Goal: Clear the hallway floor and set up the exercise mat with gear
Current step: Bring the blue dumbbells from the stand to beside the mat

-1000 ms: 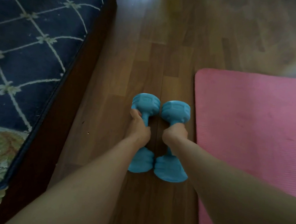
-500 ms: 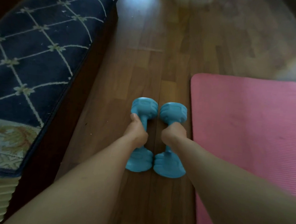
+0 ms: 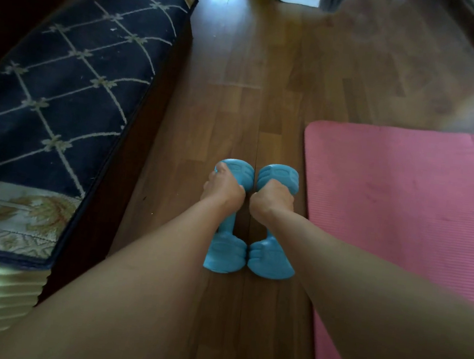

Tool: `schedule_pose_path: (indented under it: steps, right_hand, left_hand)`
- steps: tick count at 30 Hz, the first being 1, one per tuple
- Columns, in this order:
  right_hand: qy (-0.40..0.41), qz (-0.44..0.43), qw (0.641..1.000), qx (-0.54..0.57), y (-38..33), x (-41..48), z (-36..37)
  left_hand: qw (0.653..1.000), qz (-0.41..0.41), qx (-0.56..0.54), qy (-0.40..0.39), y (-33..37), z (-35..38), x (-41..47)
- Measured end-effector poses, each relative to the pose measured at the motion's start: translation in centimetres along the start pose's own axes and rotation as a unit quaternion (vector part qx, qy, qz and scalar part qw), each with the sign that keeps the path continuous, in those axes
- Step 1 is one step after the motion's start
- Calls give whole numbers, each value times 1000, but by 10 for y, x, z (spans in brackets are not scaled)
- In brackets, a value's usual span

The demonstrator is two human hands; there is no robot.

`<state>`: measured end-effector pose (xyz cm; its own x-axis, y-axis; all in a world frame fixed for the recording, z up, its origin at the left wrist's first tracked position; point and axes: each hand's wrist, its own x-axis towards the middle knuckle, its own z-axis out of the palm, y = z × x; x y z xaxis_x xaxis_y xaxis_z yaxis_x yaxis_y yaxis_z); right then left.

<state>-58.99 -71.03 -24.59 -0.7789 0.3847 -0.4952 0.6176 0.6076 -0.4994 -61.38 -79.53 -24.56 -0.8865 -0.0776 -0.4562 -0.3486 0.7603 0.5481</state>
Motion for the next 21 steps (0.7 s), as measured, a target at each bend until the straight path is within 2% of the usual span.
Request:
schedule_pose_path:
  steps: [5, 12, 18, 21]
  right_hand:
    - [-40, -9, 999, 20, -9, -6, -8]
    - [-77, -27, 996, -42, -23, -22, -32]
    - [-75, -77, 993, -50, -59, -41, -96]
    - [-103, -99, 988, -58, -79, -65, -143]
  left_hand:
    - [1000, 7, 12, -25, 9, -8, -8]
    - [1000, 24, 0, -19, 21, -35, -28]
    - [999, 28, -10, 13, 71, -73, -43]
    - [1000, 12, -21, 7, 101, -90, -69]
